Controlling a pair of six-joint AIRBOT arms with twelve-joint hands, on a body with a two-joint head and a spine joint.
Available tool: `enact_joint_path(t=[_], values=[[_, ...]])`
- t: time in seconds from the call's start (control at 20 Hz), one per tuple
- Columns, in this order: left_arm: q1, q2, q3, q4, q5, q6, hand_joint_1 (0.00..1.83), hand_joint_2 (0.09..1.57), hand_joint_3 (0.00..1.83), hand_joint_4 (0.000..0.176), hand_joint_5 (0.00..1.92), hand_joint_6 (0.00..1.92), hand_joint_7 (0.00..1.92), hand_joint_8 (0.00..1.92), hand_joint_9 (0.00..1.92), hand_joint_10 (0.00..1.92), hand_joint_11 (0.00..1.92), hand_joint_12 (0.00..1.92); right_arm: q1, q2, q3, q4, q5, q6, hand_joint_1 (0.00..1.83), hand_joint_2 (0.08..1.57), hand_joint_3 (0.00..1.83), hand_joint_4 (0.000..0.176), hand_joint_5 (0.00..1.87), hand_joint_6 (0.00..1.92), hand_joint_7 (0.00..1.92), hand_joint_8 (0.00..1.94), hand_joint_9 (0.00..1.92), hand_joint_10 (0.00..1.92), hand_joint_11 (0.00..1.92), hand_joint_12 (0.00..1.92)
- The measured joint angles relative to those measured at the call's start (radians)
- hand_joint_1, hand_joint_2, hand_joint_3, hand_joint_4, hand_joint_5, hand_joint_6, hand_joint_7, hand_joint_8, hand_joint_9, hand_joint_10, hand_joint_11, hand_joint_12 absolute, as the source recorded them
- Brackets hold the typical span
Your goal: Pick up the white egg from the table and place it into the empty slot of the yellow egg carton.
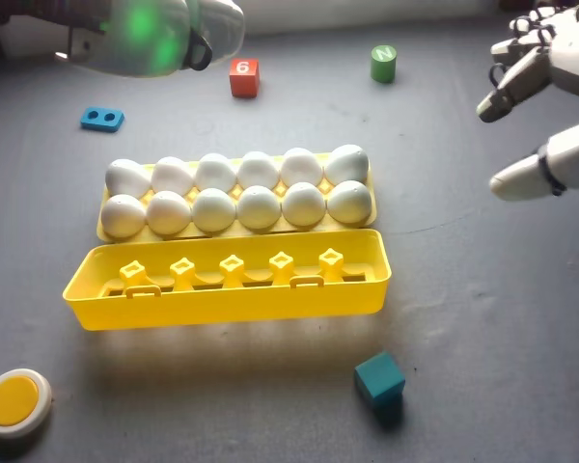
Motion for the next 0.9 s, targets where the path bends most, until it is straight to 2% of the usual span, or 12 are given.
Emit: enact_joint_path(t=[0.1,0.15,0.2,0.25,0.3,0.4,0.45,0.5,0.65,0.7,0.75,0.9], values=[[0.000,0.000,0.000,0.000,-0.002,0.000,0.00,1.23,0.00,0.000,0.08,0.00,0.10,0.01,0.06,0.01,0.01,0.01,0.008,0.060,-0.015,-0.023,-0.039,0.037,0.60,0.87,0.00,0.148,0.72,0.00,0.21,0.00,0.06,0.01,0.00,0.00],[0.000,0.000,0.000,0.000,-0.001,0.000,0.00,1.23,0.00,0.000,0.07,0.00,0.09,0.00,0.05,0.01,0.00,0.00,0.011,0.082,-0.022,-0.055,-0.041,0.061,0.60,0.87,0.00,0.150,0.72,0.00,0.22,0.00,0.06,0.01,0.00,0.00],[0.000,0.000,0.000,0.000,0.001,0.000,0.00,1.23,0.00,0.000,0.07,0.00,0.09,0.00,0.05,0.00,0.01,0.00,0.010,0.111,-0.036,-0.121,-0.038,0.098,0.58,0.88,0.01,0.127,0.71,0.00,0.23,0.01,0.07,0.01,0.05,0.02],[0.000,0.000,0.000,0.000,0.001,0.000,0.00,1.24,0.01,0.000,0.08,0.00,0.08,0.00,0.05,0.00,0.01,0.01,-0.005,0.127,-0.045,-0.161,-0.032,0.116,0.58,0.90,0.01,0.118,0.70,0.00,0.23,0.01,0.09,0.01,0.08,0.04],[0.000,0.000,0.000,0.000,0.002,0.000,0.00,1.24,0.00,0.000,0.09,0.01,0.11,0.01,0.07,0.01,0.03,0.01,-0.021,0.146,-0.063,-0.192,-0.036,0.131,0.54,0.94,0.00,0.119,0.61,0.00,0.21,0.00,0.08,0.00,0.01,0.29],[0.000,0.000,0.000,-0.001,-0.003,0.000,0.00,1.24,0.00,0.000,0.10,0.01,0.12,0.01,0.07,0.01,0.03,0.02,-0.027,0.175,-0.087,-0.198,-0.070,0.135,0.34,0.98,0.00,0.094,0.36,0.00,0.11,0.00,0.01,0.00,0.00,0.35],[0.000,0.000,0.000,-0.001,-0.002,0.000,0.00,1.24,0.00,0.000,0.11,0.01,0.12,0.01,0.08,0.01,0.04,0.02,-0.026,0.182,-0.097,-0.203,-0.073,0.135,0.20,1.05,0.01,0.070,0.29,0.00,0.12,0.00,0.03,0.01,0.00,0.40],[0.000,0.000,0.000,-0.002,0.003,0.000,0.00,1.24,0.00,0.000,0.11,0.01,0.12,0.01,0.08,0.01,0.05,0.02,-0.025,0.186,-0.105,-0.211,-0.069,0.136,0.04,1.19,0.03,0.032,0.22,0.00,0.13,0.00,0.06,0.01,0.00,0.45],[0.000,0.000,0.000,-0.002,-0.004,0.000,0.00,1.24,0.00,0.000,0.11,0.01,0.12,0.01,0.08,0.01,0.05,0.03,-0.025,0.190,-0.108,-0.257,-0.064,0.173,0.01,1.23,0.01,0.024,0.21,0.00,0.14,0.00,0.06,0.00,0.00,0.46],[0.000,0.000,0.000,-0.002,-0.004,0.000,0.00,1.24,0.00,0.000,0.12,0.01,0.12,0.01,0.08,0.01,0.04,0.02,-0.025,0.191,-0.108,-0.274,-0.062,0.184,0.00,1.46,0.05,0.000,0.20,0.00,0.17,0.00,0.10,0.01,0.00,0.50],[0.000,0.000,0.000,-0.003,-0.002,0.000,0.00,1.23,0.00,0.000,0.13,0.02,0.14,0.02,0.11,0.02,0.07,0.04,-0.025,0.191,-0.111,-0.307,-0.059,0.203,0.00,1.55,0.06,0.000,0.25,0.01,0.21,0.01,0.14,0.01,0.00,0.53],[0.000,0.000,0.000,-0.003,0.002,0.000,0.00,1.23,0.00,0.000,0.13,0.01,0.14,0.01,0.10,0.01,0.05,0.04,-0.025,0.190,-0.124,-0.315,-0.059,0.216,0.00,1.57,0.08,0.000,0.27,0.01,0.26,0.01,0.23,0.02,0.00,0.58]])
